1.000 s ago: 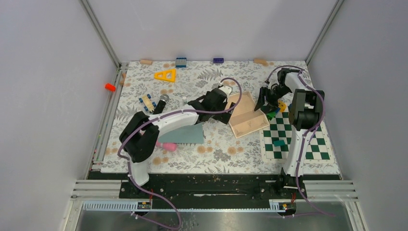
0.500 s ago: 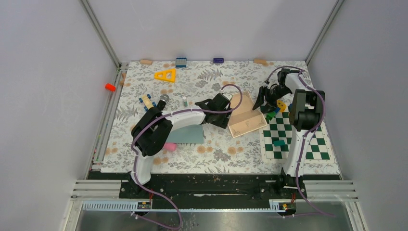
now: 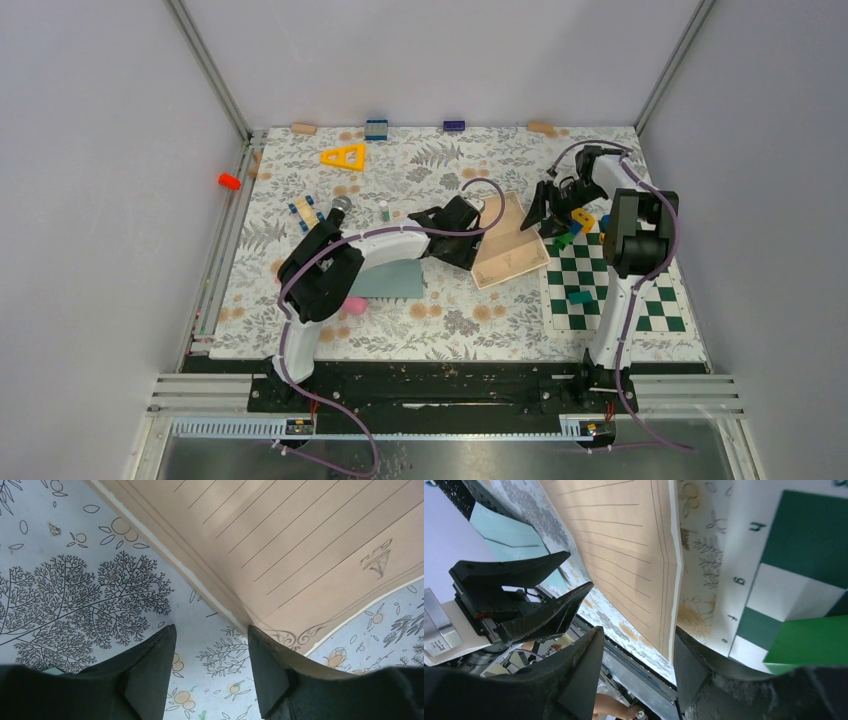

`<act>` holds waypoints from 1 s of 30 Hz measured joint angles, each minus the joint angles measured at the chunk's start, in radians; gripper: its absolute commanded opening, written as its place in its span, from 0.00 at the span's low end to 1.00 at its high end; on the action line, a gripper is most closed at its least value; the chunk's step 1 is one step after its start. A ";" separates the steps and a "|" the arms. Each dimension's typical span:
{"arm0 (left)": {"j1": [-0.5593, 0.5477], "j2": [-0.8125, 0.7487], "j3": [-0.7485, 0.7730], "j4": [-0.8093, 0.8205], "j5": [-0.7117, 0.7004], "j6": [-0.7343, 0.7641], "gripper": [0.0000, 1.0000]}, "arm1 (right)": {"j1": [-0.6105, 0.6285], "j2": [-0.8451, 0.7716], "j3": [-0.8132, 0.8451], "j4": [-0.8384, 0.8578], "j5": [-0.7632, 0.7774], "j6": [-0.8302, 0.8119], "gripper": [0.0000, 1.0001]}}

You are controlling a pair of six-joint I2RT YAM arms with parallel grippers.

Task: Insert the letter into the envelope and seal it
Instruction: Pick up the letter from the center of the board.

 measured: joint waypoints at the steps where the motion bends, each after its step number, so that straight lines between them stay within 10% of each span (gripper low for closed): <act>1: 0.000 0.002 0.002 -0.001 0.002 0.000 0.57 | 0.005 -0.008 -0.010 0.003 -0.003 0.000 0.58; 30: 0.000 0.013 0.016 -0.002 0.009 -0.012 0.58 | 0.120 -0.241 -0.305 0.088 -0.099 -0.118 0.56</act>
